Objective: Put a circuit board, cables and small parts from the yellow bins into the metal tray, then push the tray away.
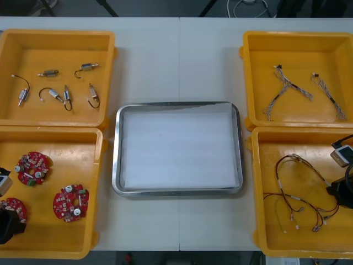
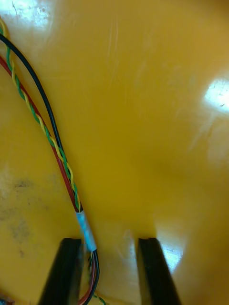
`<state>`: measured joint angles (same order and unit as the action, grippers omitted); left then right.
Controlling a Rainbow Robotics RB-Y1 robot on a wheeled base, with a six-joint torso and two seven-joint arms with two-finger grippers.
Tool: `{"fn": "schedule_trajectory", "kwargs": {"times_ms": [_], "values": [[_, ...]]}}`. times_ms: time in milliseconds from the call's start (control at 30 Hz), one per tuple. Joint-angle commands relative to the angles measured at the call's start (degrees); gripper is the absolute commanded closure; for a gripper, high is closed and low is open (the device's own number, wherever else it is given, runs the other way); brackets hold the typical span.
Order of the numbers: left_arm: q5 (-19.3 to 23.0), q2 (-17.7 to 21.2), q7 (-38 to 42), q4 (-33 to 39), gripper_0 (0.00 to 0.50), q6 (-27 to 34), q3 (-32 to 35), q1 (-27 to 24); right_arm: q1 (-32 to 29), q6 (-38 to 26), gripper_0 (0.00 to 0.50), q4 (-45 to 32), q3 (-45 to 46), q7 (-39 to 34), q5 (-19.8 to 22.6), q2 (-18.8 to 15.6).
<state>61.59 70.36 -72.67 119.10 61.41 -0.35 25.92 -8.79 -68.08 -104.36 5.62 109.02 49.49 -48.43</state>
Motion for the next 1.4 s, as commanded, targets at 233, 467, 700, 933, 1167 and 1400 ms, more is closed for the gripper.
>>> {"fn": "schedule_trajectory", "kwargs": {"times_ms": [233, 467, 700, 933, 1167, 1400], "values": [[-1.4, 2.2, -3.2, -1.9, 0.000, -1.8, -4.0, -3.9, -2.0, -1.0, 0.500, -2.6, 0.2, 2.1, 0.1, -1.8], [-1.8, 2.2, -3.0, -2.7, 0.000, -3.3, -5.2, -4.4, -1.7, -6.3, 0.500, -6.7, 4.7, 1.7, 0.7, -1.9], [-2.3, 2.2, -2.9, -3.0, 0.000, -3.5, -6.0, -4.6, -0.4, -15.9, 0.500, -12.3, 10.3, 1.4, 2.1, -1.9], [-2.5, 2.2, -2.9, -3.2, 0.000, -3.8, -6.2, -4.6, 2.4, -24.4, 0.500, -17.2, 13.9, 0.6, 3.8, -1.9], [-2.7, 2.2, -2.9, -3.3, 0.000, -4.0, -6.4, -4.6, 5.4, -31.9, 0.500, -21.5, 16.0, -0.7, 5.2, -1.9], [-3.1, 2.2, -2.8, -3.6, 0.000, -5.1, -7.2, -4.6, 9.5, -38.9, 0.500, -24.7, 16.7, -2.0, 6.8, -1.9]]}}
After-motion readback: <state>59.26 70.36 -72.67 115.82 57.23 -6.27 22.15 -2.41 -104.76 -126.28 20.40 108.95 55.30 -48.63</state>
